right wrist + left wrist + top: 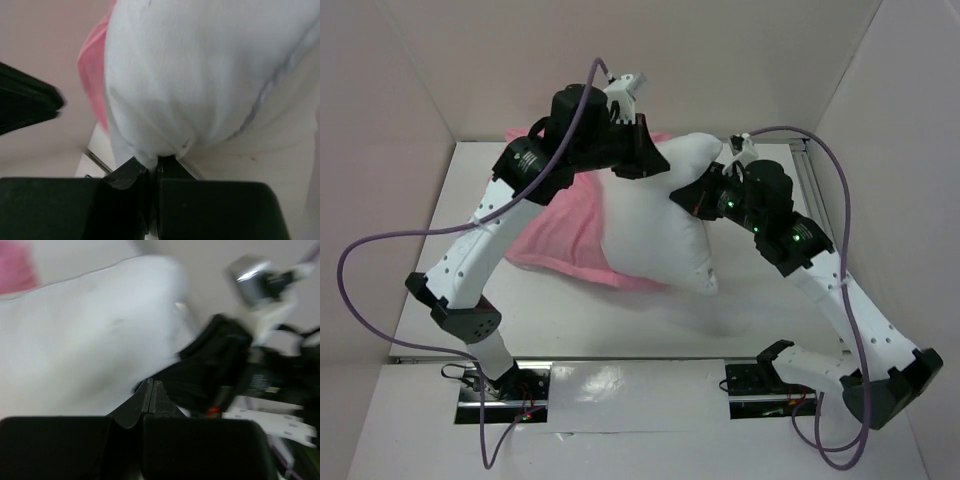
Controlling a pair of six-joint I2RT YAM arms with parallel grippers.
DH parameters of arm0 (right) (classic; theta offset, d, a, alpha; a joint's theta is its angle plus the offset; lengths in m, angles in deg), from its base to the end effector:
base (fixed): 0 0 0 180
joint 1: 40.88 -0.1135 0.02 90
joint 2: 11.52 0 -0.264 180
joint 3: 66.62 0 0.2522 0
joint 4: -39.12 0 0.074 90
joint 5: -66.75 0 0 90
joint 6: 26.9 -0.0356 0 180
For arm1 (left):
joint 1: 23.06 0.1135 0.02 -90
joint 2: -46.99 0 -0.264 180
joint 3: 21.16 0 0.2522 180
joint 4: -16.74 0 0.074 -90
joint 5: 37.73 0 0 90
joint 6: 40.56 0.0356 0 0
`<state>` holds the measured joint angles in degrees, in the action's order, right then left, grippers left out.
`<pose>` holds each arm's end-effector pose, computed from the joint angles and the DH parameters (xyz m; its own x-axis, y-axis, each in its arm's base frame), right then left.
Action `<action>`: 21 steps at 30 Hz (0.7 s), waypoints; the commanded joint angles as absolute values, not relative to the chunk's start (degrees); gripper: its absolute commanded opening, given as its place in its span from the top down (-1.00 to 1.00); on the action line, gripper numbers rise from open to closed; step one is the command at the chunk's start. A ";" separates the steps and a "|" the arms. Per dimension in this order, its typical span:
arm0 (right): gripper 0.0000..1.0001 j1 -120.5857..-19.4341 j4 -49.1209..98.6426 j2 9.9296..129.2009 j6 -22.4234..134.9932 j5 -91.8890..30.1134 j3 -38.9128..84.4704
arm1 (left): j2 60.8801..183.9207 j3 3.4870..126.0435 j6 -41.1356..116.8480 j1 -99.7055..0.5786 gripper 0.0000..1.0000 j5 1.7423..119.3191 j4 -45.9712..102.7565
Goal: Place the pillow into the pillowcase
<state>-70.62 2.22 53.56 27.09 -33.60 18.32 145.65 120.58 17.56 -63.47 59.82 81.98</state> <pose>0.2141 0.1297 0.4067 -0.5804 0.3345 -0.7425 -0.3658 0.7075 0.6047 0.2598 -0.2273 0.5055 -0.6322 -0.1494 -0.7603 0.4727 0.7031 -0.5312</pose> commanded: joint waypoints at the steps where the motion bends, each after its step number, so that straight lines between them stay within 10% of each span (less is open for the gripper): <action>1: 1.00 -72.61 6.99 49.32 20.83 -32.75 14.23 | 144.00 123.55 11.21 -64.47 1.00 75.46 65.31; 10: 1.00 -72.61 14.99 52.02 16.43 -28.43 -1.62 | 147.37 118.11 8.47 -64.46 1.00 76.80 63.28; 21: 1.00 -75.76 18.11 52.03 15.56 -38.27 -3.45 | 138.14 111.61 15.25 -63.85 0.84 48.25 82.34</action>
<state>-72.70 9.30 53.13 17.45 -32.04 -3.36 143.35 112.25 13.08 -64.17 57.90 77.04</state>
